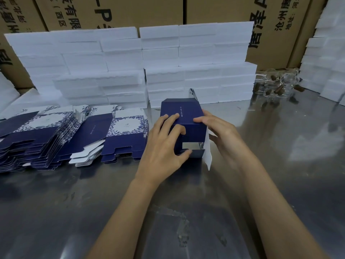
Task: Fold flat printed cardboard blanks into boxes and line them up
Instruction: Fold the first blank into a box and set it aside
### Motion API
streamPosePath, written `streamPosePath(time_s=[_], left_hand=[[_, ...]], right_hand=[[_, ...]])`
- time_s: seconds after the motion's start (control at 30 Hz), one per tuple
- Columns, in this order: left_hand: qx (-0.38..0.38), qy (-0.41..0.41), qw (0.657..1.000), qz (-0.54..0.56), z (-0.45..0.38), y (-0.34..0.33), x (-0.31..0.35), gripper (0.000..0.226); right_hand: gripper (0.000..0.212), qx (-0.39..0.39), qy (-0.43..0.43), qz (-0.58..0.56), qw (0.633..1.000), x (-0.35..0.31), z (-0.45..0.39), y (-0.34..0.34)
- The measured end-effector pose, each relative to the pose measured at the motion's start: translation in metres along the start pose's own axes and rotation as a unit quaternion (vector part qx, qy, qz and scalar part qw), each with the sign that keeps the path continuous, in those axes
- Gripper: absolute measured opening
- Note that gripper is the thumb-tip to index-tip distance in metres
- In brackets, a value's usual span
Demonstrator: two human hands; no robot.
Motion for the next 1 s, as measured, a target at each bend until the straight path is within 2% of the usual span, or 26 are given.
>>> streamPosePath(time_s=[0.1,0.2,0.3,0.33,0.4,0.47,0.53,0.7,0.83,1.0], left_hand=[[0.036,0.012,0.999,-0.011,0.002,0.006,-0.008,0.035],[0.044,0.018,0.999,-0.012,0.001,0.005,-0.011,0.032],[0.047,0.010,0.999,-0.009,-0.001,0.003,-0.009,0.034],[0.052,0.006,0.999,-0.002,0.000,0.003,-0.010,0.036],[0.065,0.021,0.997,0.042,0.002,0.004,-0.012,0.051],[0.082,0.068,0.989,0.098,0.004,0.005,-0.020,0.076],[0.092,0.110,0.980,0.135,0.007,0.002,-0.029,0.090],[0.036,0.195,0.943,0.267,0.016,-0.016,-0.052,0.098],[0.006,0.196,0.941,0.276,0.014,-0.023,-0.050,0.106],[0.007,0.200,0.942,0.270,0.015,-0.026,-0.051,0.105]], right_hand=[[0.039,-0.007,-0.031,-0.035,0.999,0.008,-0.002,0.002],[0.073,-0.045,-0.078,-0.053,0.995,0.027,0.001,-0.003],[0.078,-0.143,-0.080,0.034,0.986,0.037,0.008,-0.027],[0.078,-0.152,-0.079,0.051,0.984,0.038,0.008,-0.031],[0.080,-0.125,-0.076,0.062,0.987,0.041,0.005,-0.029],[0.086,-0.076,-0.080,0.069,0.992,0.044,0.000,-0.022],[0.088,-0.046,-0.080,0.079,0.993,0.046,-0.002,-0.018],[0.077,0.037,-0.058,0.114,0.991,0.043,-0.002,-0.010],[0.068,0.100,-0.020,0.129,0.986,0.041,-0.002,-0.008],[0.056,0.158,-0.007,0.154,0.975,0.042,-0.002,-0.004]])
Point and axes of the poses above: each hand's wrist, its own z-axis away from the middle knuckle, its own y-axis out of the back of the hand, x = y × z, the point moved 10 cm from there along -z, towards the middle knuckle, and after that the axes turned 7 degrees about -y, right-handed, at the moved point
